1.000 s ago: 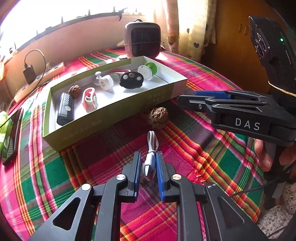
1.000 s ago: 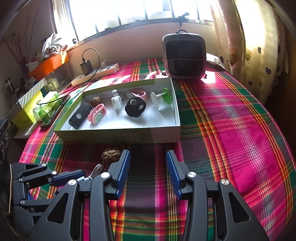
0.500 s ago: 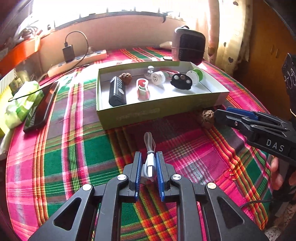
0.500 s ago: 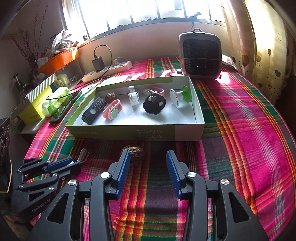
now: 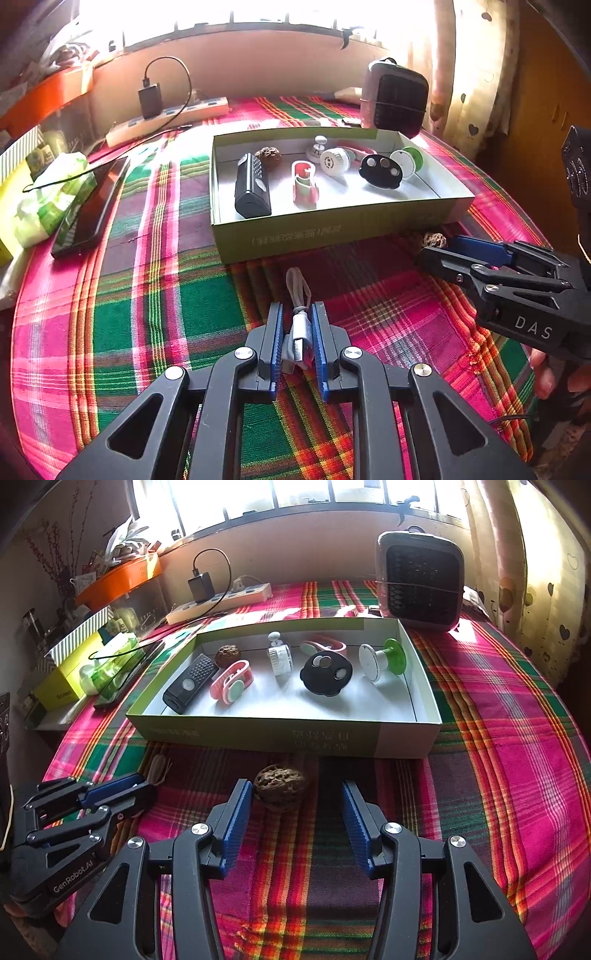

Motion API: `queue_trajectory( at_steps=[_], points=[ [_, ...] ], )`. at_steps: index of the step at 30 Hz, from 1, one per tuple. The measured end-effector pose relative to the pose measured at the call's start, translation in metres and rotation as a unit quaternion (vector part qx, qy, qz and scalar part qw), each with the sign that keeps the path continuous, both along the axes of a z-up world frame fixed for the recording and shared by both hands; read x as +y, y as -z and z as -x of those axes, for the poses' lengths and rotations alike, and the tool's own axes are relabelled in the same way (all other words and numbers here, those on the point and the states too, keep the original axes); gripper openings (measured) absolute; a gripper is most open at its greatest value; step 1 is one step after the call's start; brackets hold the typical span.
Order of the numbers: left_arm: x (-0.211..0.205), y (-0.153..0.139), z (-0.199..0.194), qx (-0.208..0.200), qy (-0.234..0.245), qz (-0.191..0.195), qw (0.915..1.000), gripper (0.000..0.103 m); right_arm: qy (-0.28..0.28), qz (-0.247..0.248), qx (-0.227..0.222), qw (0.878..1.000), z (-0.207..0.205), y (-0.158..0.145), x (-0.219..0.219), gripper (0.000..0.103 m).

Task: Organize objects
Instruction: 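Grasp the white USB cable with the left tool while the right tool grasps the walnut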

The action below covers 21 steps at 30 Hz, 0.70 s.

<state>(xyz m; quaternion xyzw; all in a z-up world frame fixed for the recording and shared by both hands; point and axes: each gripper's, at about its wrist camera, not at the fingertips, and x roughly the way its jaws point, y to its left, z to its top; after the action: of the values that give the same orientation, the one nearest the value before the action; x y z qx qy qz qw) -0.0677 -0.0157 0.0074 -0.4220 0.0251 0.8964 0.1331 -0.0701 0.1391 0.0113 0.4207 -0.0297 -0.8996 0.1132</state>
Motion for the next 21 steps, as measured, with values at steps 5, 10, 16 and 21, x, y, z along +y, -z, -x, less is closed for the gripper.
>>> queue_trajectory(
  at_steps=[5, 10, 16, 21],
  points=[
    [0.0002, 0.0, 0.0002, -0.001, -0.001, -0.003, 1.0, 0.015, -0.005, -0.008, -0.003, 1.0, 0.0028, 0.0013, -0.0028, 0.05],
    [0.0008, -0.0001, 0.0002, 0.0, -0.001, 0.0, 1.0, 0.015, -0.005, -0.023, -0.008, 1.0, 0.0057, 0.0027, -0.005, 0.05],
    [0.002, -0.0008, 0.0001, 0.001, -0.002, 0.005, 1.0, 0.017, 0.003, -0.031, -0.008, 0.999, 0.0086, 0.0027, -0.004, 0.05],
    [0.0033, -0.0012, -0.0003, 0.001, -0.003, 0.006, 1.0, 0.018, 0.001, -0.028, -0.007, 1.0, 0.0083, 0.0022, -0.0031, 0.045]
  ],
)
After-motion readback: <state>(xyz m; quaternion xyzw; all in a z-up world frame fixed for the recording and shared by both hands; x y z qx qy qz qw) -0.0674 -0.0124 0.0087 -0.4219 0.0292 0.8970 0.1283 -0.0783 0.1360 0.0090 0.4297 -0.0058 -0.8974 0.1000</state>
